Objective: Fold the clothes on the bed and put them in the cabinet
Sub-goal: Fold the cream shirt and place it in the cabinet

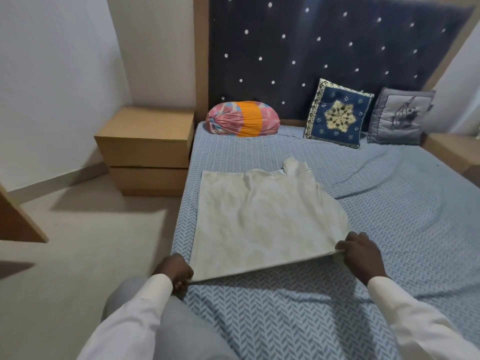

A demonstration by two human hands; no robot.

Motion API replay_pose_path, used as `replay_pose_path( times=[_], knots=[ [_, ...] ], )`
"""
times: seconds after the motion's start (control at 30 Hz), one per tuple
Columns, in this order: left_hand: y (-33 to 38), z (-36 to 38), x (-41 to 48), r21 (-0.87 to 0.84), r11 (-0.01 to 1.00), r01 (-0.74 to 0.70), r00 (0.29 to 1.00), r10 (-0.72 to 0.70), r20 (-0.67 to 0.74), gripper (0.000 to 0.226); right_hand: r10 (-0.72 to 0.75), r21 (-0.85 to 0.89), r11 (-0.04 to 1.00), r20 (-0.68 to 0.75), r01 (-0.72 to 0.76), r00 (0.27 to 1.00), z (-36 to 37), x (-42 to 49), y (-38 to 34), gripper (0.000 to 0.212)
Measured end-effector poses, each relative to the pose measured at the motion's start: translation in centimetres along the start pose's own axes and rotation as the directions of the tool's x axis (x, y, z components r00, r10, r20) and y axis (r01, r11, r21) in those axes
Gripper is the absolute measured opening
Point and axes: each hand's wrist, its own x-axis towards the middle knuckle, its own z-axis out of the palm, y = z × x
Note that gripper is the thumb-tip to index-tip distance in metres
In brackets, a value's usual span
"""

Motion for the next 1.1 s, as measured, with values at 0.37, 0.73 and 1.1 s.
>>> replay_pose_path(
  times=[0.37, 0.73, 1.1],
  knots=[
    [0.5, -0.1, -2.8, 0.671, 0.74, 0.051, 0.995, 0.019, -0.097, 0.037, 0.053, 0.303, 0.917, 0.55, -0.259, 0.833, 1.0, -7.6, -2.1, 0.032],
    [7.1, 10.2, -1.3, 0.5, 0.7, -0.51, 0.851, 0.497, 0.171, 0.073, 0.602, 0.421, 0.434, 0.522, -0.796, 0.604, 7.1, -4.7, -0.2, 0.065],
    [7.0, 13.0, -1.0, 0.656, 0.632, -0.414, 0.903, 0.376, 0.208, 0.071, 0.455, 0.761, -0.185, 0.628, -0.622, 0.632, 6.8, -1.3, 2.1, 0.053]
  ],
)
